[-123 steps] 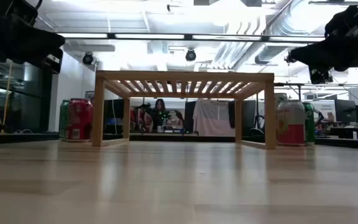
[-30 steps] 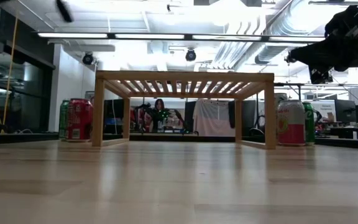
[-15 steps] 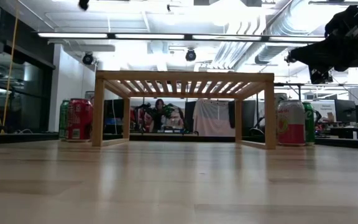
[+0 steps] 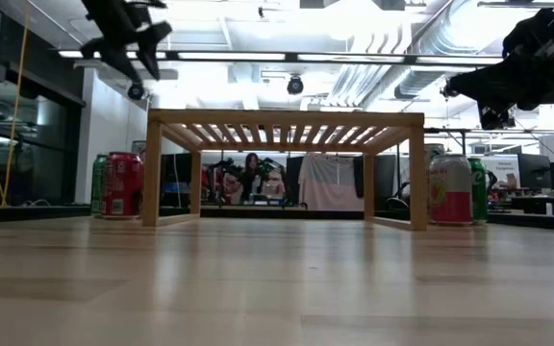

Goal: Place canned beverage on shelf
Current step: Put the top left white-pink soda can on the shelf

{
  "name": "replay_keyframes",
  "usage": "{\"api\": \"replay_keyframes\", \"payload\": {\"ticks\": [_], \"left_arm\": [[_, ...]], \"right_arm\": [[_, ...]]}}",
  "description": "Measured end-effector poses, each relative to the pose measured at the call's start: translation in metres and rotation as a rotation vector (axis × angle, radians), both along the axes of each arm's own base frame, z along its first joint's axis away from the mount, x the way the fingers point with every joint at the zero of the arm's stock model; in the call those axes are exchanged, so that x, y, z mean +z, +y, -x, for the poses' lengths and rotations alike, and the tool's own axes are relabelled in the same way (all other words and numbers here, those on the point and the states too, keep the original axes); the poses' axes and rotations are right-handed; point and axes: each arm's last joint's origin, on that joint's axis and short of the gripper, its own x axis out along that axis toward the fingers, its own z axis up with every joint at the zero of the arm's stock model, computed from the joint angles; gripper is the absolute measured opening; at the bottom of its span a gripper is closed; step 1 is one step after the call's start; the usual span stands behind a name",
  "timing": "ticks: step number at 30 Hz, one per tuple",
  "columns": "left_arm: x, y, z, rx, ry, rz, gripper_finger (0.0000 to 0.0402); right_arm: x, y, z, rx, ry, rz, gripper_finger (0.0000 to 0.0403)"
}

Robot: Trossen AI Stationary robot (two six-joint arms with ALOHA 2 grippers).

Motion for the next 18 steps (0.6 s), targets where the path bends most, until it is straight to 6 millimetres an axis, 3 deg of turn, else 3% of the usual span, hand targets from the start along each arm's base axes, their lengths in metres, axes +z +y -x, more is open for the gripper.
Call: {"api": "replay_keyframes", "payload": {"ticks": [4, 7, 18], "left_arm": [[-0.013, 0.024, -0.003, -0.023, 0.018, 0.082, 0.0306], [-0.026, 0.038, -0.007, -0.028, 0.024, 0.155, 0.0331], [-0.07, 0.074, -0.024, 0.151, 0.022, 0.342, 0.034]], "right_arm": [[0.0, 0.0, 0.0, 0.0, 0.0, 0.0, 0.0], [0.0, 0.0, 0.0, 0.0, 0.0, 0.0, 0.0], [0.0, 0.0, 0.0, 0.0, 0.0, 0.0, 0.0]]}}
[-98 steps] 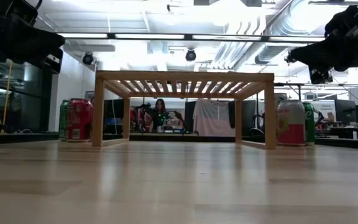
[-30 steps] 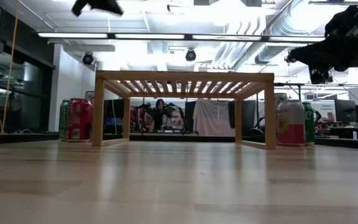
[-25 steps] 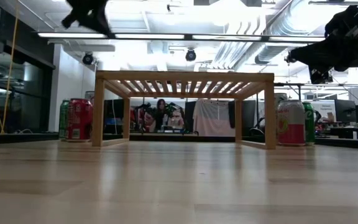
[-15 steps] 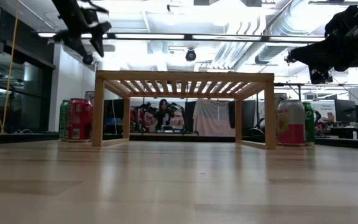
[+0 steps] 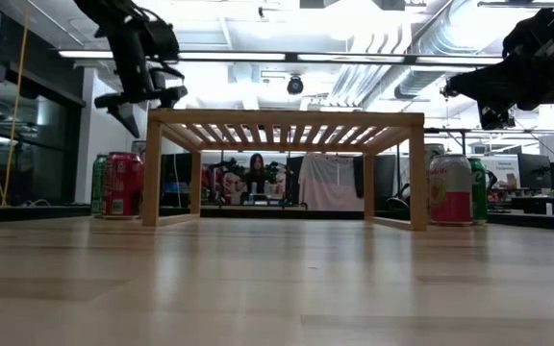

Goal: Place canned beverage on shelf
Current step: Put the top left white-pink soda can on the shelf

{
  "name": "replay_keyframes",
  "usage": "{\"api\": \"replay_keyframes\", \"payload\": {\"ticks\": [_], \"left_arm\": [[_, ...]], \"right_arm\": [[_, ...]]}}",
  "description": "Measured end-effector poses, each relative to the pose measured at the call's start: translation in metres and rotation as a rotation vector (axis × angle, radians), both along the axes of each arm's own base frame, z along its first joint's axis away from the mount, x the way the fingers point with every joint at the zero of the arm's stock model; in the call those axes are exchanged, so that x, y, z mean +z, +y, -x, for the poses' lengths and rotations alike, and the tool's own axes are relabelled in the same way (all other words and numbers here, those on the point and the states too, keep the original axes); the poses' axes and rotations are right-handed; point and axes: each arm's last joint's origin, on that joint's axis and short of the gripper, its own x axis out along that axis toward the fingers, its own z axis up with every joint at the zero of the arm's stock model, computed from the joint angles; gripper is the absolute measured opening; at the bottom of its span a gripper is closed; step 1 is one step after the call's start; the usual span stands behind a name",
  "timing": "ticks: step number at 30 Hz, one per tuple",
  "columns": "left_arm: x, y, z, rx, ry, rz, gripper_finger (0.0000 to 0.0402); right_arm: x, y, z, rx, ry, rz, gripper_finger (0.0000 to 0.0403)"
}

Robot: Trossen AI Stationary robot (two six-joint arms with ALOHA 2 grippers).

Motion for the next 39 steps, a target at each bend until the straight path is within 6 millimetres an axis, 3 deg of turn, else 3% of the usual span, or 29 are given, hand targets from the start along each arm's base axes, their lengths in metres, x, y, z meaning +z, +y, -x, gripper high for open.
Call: {"api": "replay_keyframes", "payload": {"ticks": [9, 26, 39], "left_arm": [[-0.012, 0.008, -0.003, 0.083, 0.061, 0.002, 0.034], [-0.011, 0.007, -0.003, 0.088, 0.063, 0.0, 0.034], [0.006, -0.003, 0.005, 0.104, 0.04, -0.066, 0.034]], "right_arm": [[0.0, 0.0, 0.0, 0.0, 0.0, 0.0, 0.0], [0.0, 0.0, 0.0, 0.0, 0.0, 0.0, 0.0], [0.0, 0.0, 0.0, 0.0, 0.0, 0.0, 0.0]]}}
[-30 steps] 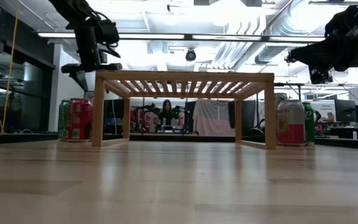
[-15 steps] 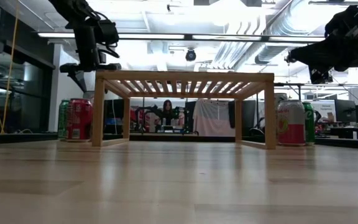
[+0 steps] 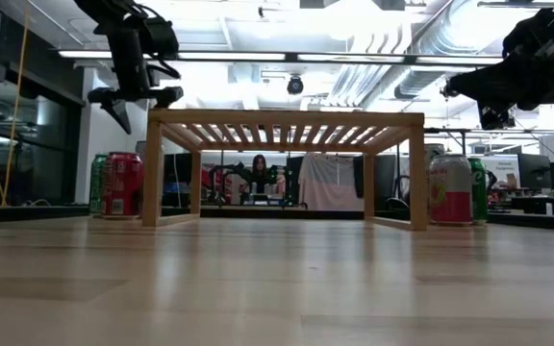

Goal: Place canned beverage on shelf
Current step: Put the top left white-pink soda can on the shelf

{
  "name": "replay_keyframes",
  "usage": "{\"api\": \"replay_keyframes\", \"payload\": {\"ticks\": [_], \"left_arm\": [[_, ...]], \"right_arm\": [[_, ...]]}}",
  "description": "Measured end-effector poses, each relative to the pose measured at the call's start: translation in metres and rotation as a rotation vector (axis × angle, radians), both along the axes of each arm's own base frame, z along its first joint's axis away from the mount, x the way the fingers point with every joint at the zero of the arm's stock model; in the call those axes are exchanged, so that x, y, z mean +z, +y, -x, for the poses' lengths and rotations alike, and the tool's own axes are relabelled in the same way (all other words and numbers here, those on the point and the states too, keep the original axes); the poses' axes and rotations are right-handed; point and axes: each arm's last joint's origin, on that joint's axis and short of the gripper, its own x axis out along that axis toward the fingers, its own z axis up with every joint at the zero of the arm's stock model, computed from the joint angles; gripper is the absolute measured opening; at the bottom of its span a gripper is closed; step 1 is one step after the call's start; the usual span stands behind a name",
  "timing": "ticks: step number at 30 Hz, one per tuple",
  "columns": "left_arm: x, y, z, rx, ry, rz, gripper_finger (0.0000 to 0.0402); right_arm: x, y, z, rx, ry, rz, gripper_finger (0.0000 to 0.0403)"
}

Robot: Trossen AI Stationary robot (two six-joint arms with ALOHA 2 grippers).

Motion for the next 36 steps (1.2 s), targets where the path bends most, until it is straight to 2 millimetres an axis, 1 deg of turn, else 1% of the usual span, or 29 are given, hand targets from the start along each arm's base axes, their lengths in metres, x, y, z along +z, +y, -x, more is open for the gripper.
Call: {"api": "replay_keyframes", "payload": {"ticks": [8, 23, 29, 36], "left_arm": [[-0.01, 0.008, -0.007, 0.009, -0.02, 0.03, 0.034], [-0.028, 0.014, -0.015, -0.005, -0.038, 0.136, 0.034], [-0.038, 0.017, -0.017, -0.005, -0.008, 0.186, 0.034], [-0.04, 0.019, -0.019, -0.007, -0.015, 0.176, 0.0339]], "right_arm": [[0.0, 0.0, 0.0, 0.0, 0.0, 0.0, 0.0], [0.0, 0.0, 0.0, 0.0, 0.0, 0.0, 0.0], [0.0, 0.0, 0.0, 0.0, 0.0, 0.0, 0.0], [0.0, 0.0, 0.0, 0.0, 0.0, 0.0, 0.0]]}}
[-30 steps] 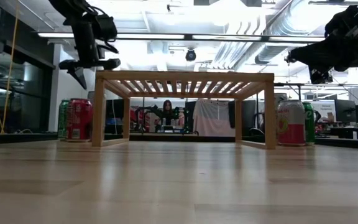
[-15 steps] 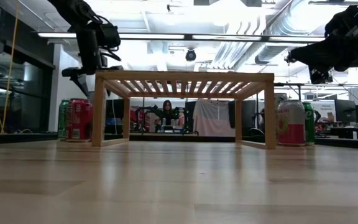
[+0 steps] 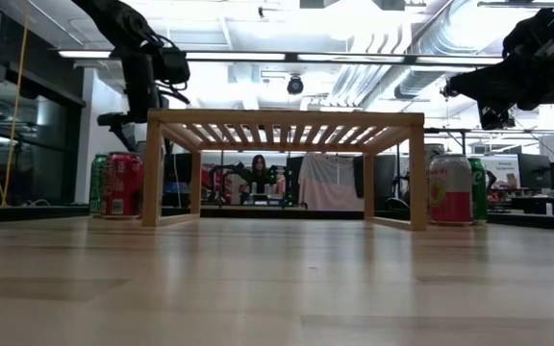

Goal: Place canned beverage on shelf
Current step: Put the top left white-pink soda can on the shelf

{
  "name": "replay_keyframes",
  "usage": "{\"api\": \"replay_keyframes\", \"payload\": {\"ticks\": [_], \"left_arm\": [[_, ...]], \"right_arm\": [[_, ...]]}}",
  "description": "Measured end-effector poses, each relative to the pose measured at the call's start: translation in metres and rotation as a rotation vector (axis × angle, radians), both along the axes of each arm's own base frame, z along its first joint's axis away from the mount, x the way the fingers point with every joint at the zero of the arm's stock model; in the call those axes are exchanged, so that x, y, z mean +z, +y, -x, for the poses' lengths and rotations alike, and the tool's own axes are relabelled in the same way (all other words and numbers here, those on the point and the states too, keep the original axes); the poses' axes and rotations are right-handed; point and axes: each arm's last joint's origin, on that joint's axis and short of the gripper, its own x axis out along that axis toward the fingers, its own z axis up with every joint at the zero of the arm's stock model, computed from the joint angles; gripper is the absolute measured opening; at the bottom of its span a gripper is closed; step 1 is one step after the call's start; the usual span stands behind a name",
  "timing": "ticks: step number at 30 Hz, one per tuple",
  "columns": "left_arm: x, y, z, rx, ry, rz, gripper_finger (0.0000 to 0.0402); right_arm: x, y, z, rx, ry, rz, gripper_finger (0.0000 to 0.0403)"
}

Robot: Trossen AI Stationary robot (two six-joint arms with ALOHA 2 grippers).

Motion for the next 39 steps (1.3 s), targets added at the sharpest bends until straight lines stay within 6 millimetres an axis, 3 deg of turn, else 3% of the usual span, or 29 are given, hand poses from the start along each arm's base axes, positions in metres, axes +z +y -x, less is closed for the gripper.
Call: {"api": "replay_keyframes", "payload": {"ticks": [4, 10, 18, 29, 35, 39], "left_arm": [[0.0, 0.0, 0.0, -0.024, 0.011, -0.004, 0.0317], [0.0, -0.002, 0.0, -0.037, 0.02, 0.019, 0.0242], [0.01, -0.008, 0.006, -0.085, 0.041, 0.011, 0.0242], [0.119, -0.018, 0.023, -0.137, -0.049, -0.323, 0.0242], [0.175, -0.03, 0.013, -0.322, -0.171, -0.441, 0.0242], [0.198, -0.044, -0.001, -0.463, -0.198, -0.425, 0.0242]], "right_arm": [[0.0, 0.0, 0.0, 0.0, 0.0, 0.0, 0.0], [0.0, 0.0, 0.0, 0.0, 0.0, 0.0, 0.0], [0.0, 0.0, 0.0, 0.0, 0.0, 0.0, 0.0], [0.0, 0.0, 0.0, 0.0, -0.001, 0.0, 0.0], [0.0, 0.0, 0.0, 0.0, 0.0, 0.0, 0.0], [0.0, 0.0, 0.0, 0.0, 0.0, 0.0, 0.0]]}}
